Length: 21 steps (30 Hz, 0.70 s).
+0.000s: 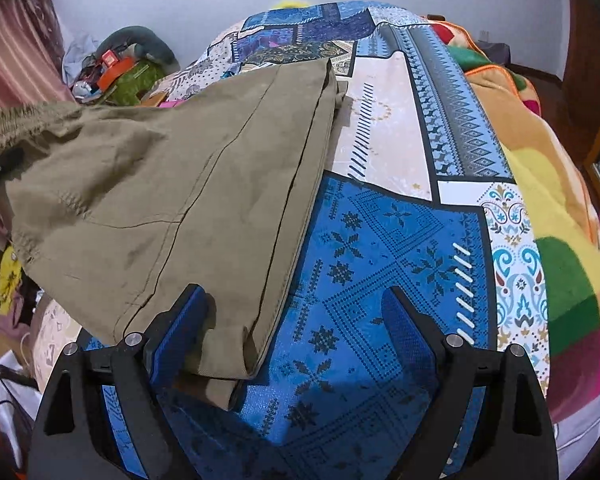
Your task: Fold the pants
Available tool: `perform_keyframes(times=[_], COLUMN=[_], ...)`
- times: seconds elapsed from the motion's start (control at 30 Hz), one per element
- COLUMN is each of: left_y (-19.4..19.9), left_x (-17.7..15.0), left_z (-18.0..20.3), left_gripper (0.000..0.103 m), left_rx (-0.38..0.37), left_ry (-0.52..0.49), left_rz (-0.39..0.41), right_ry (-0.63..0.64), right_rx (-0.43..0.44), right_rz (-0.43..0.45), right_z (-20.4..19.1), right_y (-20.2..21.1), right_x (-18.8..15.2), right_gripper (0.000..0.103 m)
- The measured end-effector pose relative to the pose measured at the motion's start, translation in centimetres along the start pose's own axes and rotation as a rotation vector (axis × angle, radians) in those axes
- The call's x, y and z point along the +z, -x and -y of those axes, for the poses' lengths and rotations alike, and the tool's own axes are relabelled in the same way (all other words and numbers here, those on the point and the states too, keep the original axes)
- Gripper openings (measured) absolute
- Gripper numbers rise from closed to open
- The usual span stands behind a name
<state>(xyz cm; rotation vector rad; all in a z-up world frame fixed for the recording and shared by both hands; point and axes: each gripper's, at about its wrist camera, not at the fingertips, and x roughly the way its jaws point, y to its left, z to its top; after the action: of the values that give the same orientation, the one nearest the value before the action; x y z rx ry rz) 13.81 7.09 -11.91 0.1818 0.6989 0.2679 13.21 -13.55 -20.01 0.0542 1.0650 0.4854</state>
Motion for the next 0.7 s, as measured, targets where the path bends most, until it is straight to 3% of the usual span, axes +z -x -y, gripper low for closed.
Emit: perform_keyframes(times=[0.27, 0.4, 0.7], left_y=[1.4, 0.9, -1.2], left_x=[3.3, 3.9, 3.2], left_z=[6.2, 9.0, 12.7], left_gripper=[0.028, 0.028, 0.028], left_rx=[-0.168, -0.287, -0.458], left_ry=[-0.08, -0.081, -0.061], left_rz=[0.054, 0.021, -0.092], right_ry=[0.018, 0.011, 0.013], right_rx=[-0.001, 0.008, 0.019], right_rz=[0.009, 0.011, 0.013], right_z=[-0.2, 0.1, 0.2], right_y=[0.0, -0.1, -0.3], right_x=[-0.1, -0.1, 0.0], right_gripper=[0.087, 0.087, 0.087])
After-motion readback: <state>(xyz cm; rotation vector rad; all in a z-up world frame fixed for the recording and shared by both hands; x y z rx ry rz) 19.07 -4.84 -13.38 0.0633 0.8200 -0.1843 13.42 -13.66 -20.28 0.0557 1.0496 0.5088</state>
